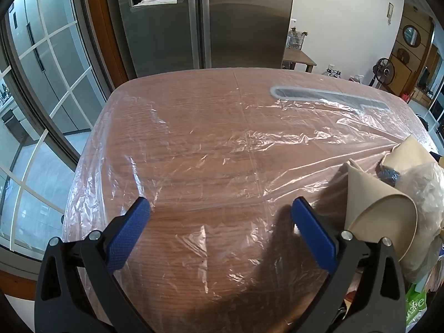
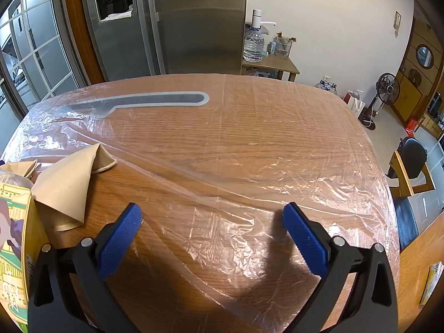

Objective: Collect trash

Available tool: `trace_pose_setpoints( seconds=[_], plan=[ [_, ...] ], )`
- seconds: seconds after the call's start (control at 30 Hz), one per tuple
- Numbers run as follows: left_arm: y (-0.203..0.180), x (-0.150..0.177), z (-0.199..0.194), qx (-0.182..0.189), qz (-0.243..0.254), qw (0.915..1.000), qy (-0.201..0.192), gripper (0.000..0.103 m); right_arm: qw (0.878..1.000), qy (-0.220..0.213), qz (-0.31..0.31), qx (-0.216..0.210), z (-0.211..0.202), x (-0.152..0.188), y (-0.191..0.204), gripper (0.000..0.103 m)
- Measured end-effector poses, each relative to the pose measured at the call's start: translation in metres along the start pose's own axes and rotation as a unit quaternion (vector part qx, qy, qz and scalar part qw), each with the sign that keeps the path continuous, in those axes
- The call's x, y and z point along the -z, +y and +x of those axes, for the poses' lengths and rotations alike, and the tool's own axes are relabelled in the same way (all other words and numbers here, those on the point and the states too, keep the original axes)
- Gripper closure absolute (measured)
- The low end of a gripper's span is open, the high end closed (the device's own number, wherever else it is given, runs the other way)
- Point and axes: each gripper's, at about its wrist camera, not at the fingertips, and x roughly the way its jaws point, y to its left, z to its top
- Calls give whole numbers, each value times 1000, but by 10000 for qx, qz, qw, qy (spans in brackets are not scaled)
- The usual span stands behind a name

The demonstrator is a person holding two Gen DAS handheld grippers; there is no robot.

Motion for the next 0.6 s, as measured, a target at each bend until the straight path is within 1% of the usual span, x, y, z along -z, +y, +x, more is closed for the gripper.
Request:
trace_pose_setpoints(
  seconds=[0.6],
  plan=[
    [0,0,0,42,-29,10000,0,1,10000,-18,1,-1,0,1,0,3]
  ],
)
